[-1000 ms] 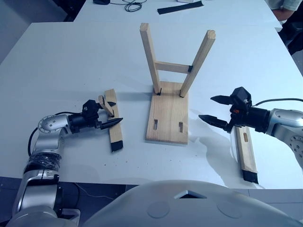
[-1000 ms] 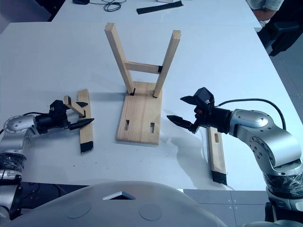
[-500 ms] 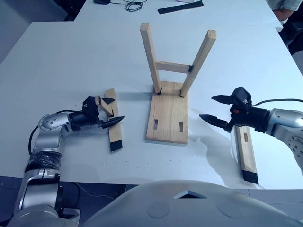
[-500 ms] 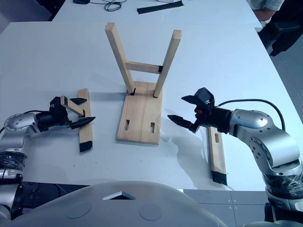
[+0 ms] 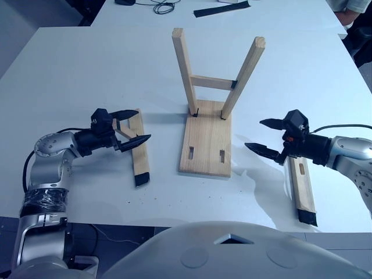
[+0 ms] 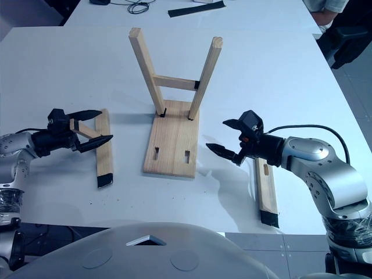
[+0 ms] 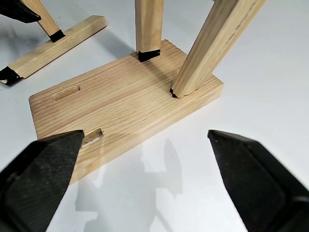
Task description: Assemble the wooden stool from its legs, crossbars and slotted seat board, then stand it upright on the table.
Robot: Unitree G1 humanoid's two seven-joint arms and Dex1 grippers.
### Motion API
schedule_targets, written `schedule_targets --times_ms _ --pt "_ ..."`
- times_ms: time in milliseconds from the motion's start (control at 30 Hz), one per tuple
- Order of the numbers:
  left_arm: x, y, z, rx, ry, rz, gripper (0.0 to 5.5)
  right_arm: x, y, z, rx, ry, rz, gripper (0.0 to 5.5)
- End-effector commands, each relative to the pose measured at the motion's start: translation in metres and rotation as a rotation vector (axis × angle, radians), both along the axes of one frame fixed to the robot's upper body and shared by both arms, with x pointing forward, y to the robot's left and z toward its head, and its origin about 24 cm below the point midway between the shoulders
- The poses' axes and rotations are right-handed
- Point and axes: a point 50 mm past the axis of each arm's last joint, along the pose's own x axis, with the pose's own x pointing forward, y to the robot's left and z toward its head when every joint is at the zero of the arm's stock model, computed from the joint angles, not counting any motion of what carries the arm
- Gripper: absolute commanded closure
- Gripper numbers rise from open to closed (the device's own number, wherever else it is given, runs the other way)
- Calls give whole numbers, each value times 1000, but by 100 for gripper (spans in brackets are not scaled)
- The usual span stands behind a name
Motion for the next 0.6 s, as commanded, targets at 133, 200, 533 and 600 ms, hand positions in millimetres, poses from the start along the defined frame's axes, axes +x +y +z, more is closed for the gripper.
schedule_targets --times_ms 133,200,533,600 --pt "1 5 22 7 -16 8 65 -3 0 1 0 -21 -21 76" --pt "2 6 28 -2 -20 13 65 -4 0 1 1 -22 -25 76" --pt "6 -3 68 -172 -44 -44 140 -6 0 -1 5 -28 -45 76" --pt "5 -6 70 -184 -36 -55 172 -5 0 -1 5 -30 -46 76"
